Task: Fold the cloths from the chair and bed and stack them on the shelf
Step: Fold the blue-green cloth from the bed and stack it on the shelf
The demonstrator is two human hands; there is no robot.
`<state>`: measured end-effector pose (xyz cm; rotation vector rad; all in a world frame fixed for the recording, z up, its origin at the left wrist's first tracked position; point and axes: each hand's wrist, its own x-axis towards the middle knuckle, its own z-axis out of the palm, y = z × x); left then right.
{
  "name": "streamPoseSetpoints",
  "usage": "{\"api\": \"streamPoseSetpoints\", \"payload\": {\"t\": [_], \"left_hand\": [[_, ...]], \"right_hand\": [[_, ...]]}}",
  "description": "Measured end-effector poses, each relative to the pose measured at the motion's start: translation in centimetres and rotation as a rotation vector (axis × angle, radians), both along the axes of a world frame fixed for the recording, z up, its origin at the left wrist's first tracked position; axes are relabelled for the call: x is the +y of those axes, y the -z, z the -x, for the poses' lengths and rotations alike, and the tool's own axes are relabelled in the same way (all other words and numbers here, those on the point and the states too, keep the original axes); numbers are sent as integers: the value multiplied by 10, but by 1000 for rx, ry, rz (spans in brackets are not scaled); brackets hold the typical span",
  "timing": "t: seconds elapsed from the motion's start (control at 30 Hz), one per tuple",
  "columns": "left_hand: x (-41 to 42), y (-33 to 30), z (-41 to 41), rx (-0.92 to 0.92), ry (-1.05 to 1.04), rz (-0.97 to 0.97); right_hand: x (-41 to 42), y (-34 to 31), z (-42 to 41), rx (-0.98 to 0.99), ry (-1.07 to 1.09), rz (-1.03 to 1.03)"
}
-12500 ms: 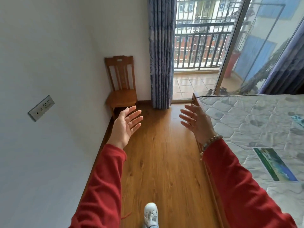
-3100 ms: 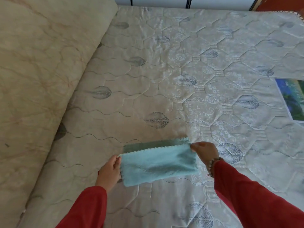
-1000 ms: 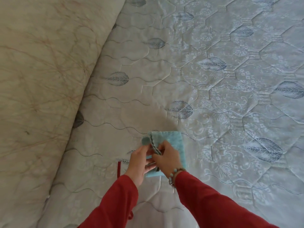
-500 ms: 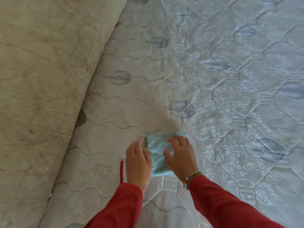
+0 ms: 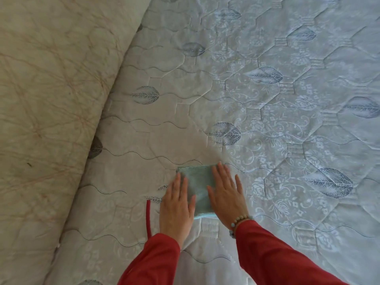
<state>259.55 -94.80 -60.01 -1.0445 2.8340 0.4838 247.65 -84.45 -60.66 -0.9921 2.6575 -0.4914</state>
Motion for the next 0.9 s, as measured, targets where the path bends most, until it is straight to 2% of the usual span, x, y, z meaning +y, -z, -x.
{"api": "streamPoseSetpoints", "payload": {"t": [0.07, 0.17, 0.3, 0.4, 0.5, 0.57, 0.63, 0.73, 0.9], "left_hand": [[0, -10, 3, 99, -243, -138], [-2, -22, 12, 218, -541, -521], [-11, -26, 20, 209, -835, -938], [-10, -42, 23, 202, -946, -1290], [-8, -67, 27, 213, -902, -1586], [-7, -84, 31, 261, -829, -1695], [-6, -102, 37, 314, -776, -1724], [-4, -137, 50, 409, -689, -1763], [9, -222, 67, 539, -510, -1789]], "right_hand": [[1, -15, 5, -108, 190, 30], [6, -26, 10, -303, 394, -17], [10, -27, 13, -629, 597, 131], [14, -40, 19, -940, 740, 273], [22, -60, 26, -1304, 865, 410], [30, -76, 30, -1495, 867, 484], [35, -96, 33, -1611, 818, 592], [44, -136, 38, -1659, 711, 725], [62, -222, 52, -1566, 544, 931]]}}
